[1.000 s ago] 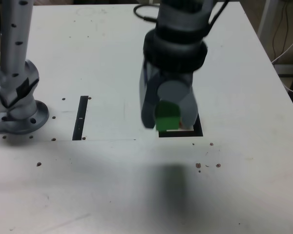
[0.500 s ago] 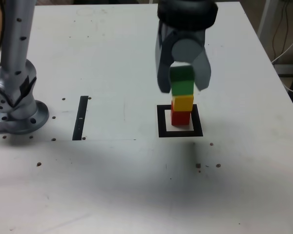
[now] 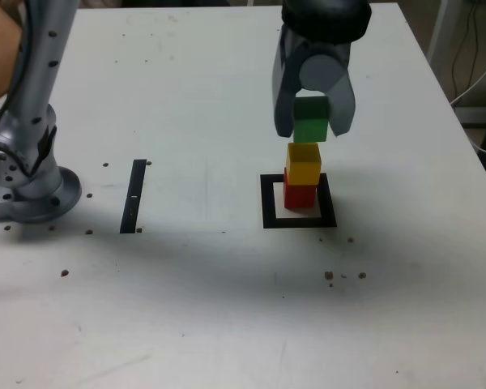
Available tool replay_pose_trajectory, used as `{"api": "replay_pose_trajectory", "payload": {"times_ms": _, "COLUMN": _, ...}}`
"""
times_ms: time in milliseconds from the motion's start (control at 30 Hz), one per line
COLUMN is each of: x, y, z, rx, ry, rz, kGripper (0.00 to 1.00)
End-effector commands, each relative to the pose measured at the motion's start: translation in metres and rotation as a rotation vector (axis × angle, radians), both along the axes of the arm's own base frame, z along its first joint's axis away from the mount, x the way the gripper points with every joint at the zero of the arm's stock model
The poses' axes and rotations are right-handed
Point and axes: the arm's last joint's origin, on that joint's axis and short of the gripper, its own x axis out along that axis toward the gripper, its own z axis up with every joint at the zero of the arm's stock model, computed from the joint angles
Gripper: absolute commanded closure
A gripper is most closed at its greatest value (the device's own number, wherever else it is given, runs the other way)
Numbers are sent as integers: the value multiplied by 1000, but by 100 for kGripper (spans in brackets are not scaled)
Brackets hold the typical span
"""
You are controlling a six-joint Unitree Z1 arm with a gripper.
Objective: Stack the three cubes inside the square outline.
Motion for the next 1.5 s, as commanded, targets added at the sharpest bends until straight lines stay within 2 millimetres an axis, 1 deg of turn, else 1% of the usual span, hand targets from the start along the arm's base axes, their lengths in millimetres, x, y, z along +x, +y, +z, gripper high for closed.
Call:
{"api": "replay_pose_trajectory", "payload": {"times_ms": 0, "x": 2, "y": 2, "z": -3, "rx": 0, "ry": 12, "rz": -1, "kGripper": 74}}
{"api": "replay_pose_trajectory", "payload": {"times_ms": 333, "x": 6, "y": 3, "z": -9, "rx": -21, "ry": 28, "rz": -1, "kGripper": 74}}
{"api": "replay_pose_trajectory", "payload": {"times_ms": 667, "x": 3, "y": 4, "z": -9, "rx": -64, "ry": 36, "rz": -3, "kGripper": 74}}
{"api": "replay_pose_trajectory", "payload": {"times_ms": 1000, "x": 1, "y": 11, "z": -10, "rx": -76, "ry": 37, "rz": 14, "kGripper": 74}}
{"api": "replay_pose_trajectory", "payload": {"times_ms": 1467, "x": 1, "y": 11, "z": -11, "rx": -103, "ry": 40, "rz": 21, "kGripper": 74}}
